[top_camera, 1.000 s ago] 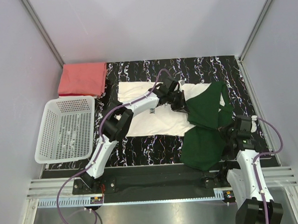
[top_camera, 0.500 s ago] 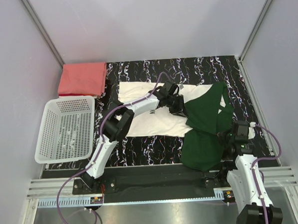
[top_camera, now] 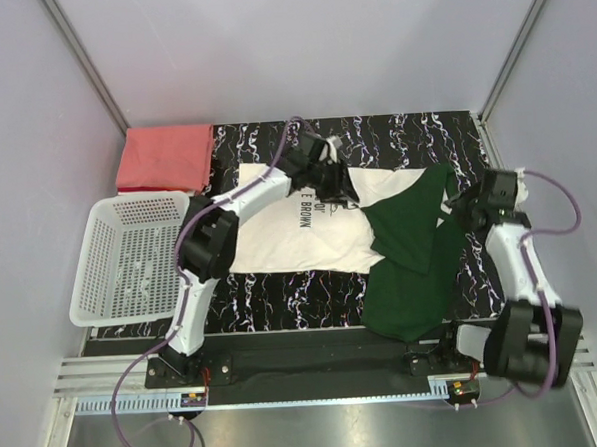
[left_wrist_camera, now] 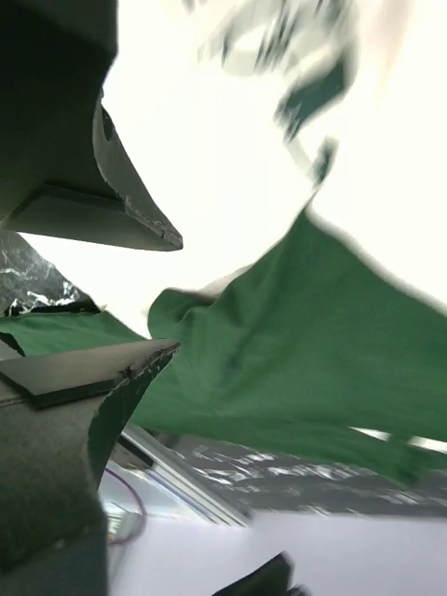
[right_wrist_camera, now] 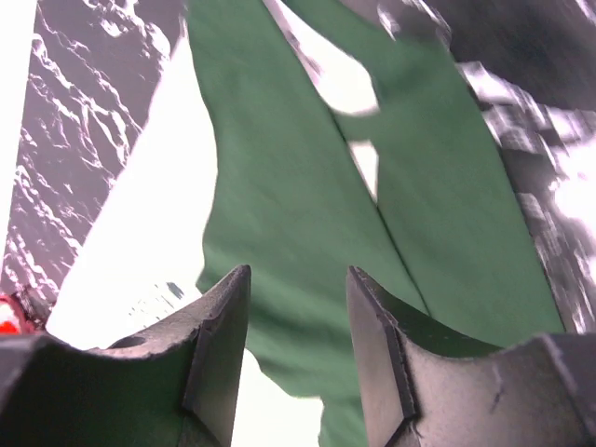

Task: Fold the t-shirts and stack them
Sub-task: Fold the tshirt

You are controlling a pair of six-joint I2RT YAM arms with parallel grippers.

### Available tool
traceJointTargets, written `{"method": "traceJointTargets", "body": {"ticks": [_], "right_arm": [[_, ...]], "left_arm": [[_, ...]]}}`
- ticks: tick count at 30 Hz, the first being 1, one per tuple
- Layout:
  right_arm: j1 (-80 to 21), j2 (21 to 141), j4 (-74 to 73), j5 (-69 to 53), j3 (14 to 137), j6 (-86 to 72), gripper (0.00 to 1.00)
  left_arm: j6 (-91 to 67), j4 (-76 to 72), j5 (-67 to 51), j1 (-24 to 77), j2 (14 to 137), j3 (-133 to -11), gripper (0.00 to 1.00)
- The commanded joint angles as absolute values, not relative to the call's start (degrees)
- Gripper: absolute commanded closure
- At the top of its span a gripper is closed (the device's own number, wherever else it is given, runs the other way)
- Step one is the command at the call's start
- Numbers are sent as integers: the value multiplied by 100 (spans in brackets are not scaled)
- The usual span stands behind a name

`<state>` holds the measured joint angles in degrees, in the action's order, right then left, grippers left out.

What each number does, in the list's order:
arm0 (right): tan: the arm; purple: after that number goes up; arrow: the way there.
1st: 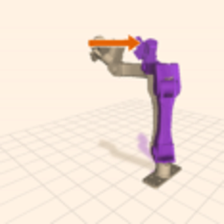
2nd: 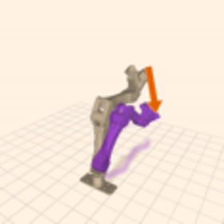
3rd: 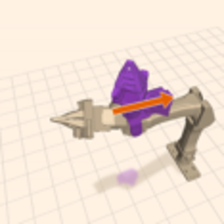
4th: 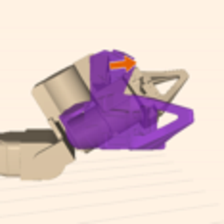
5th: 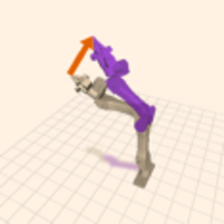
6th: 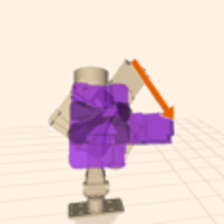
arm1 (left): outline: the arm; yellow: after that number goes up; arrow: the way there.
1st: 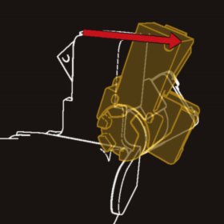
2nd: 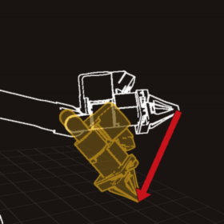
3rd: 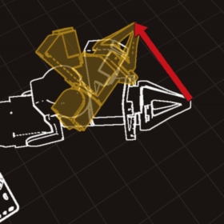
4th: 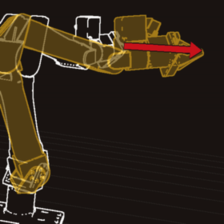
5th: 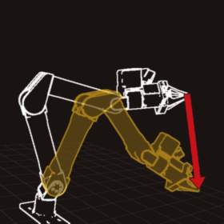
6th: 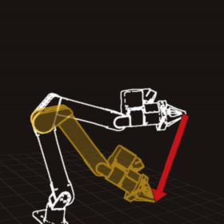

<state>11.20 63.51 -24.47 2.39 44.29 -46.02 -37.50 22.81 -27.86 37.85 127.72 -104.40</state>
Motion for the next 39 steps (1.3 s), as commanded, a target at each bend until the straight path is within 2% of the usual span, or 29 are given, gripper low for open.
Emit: {"method": "traceJointTargets", "body": {"ticks": [1,3,8,9,15,24,39], "right_arm": [[1772,7771,-1478,-972,5340,-3746,47],[1950,8452,-1468,-1535,5842,-3613,48],[2135,9895,-1240,-1951,6933,-3585,47],[2240,10392,-1057,-2038,7309,-3856,47],[2338,11327,-905,-2584,8233,-4174,47],[2391,12391,-1028,-2751,9140,-4429,48],[2391,12998,-1037,-2979,9492,-4913,52]], "left_arm": [[-3472,2206,-2742,3227,12515,-10766,53],[-3419,2206,-2707,2954,12708,-10951,52],[-3454,2197,-2733,2436,13323,-11451,53],[-3550,2197,-2786,2269,13742,-11704,53],[-3683,2153,-2856,2004,14176,-12120,53],[-3700,2021,-2690,1863,14300,-12041,53],[-3885,1670,-2804,1846,14291,-11637,53]]}}
